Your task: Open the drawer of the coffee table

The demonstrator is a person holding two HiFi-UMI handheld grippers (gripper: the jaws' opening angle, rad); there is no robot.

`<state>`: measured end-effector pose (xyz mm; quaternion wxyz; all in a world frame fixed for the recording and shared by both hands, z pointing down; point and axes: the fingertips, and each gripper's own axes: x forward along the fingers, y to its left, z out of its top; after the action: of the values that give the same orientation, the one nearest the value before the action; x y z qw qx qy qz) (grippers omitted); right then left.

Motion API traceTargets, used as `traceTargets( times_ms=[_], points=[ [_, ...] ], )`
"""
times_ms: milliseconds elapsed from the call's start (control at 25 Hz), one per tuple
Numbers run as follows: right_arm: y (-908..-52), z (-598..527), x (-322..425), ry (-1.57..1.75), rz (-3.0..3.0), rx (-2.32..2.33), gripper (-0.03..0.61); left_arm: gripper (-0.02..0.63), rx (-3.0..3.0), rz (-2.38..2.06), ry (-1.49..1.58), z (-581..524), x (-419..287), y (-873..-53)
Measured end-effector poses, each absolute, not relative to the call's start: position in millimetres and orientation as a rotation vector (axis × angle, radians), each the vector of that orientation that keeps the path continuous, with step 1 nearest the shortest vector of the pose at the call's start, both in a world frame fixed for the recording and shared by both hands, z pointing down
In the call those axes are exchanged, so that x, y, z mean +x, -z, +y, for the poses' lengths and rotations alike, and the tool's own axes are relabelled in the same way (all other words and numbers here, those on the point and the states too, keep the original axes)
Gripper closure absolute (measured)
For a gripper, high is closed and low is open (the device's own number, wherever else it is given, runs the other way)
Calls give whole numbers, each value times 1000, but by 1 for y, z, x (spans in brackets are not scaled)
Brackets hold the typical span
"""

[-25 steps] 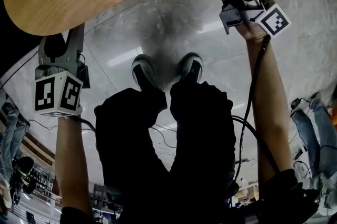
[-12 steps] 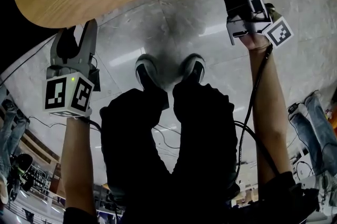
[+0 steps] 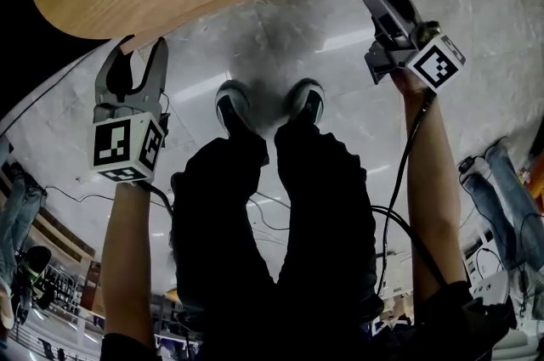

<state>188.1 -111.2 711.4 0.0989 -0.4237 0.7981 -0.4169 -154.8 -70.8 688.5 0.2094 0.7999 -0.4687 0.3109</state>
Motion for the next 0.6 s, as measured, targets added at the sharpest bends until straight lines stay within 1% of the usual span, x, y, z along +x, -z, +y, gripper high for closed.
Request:
traceTargets(
  times_ms=[160, 360, 600],
  points=[
    [-698, -109, 198, 1052, 2722, -1547, 175, 403, 2189, -1302, -909, -70, -155, -687],
    [-675, -127, 187, 813, 3033, -1585, 176, 403, 2146, -1293, -952, -76, -152, -693],
    [-676, -128, 178, 820, 3109, -1564, 186, 403, 2126, -1246, -996, -73, -149, -698]
  ],
)
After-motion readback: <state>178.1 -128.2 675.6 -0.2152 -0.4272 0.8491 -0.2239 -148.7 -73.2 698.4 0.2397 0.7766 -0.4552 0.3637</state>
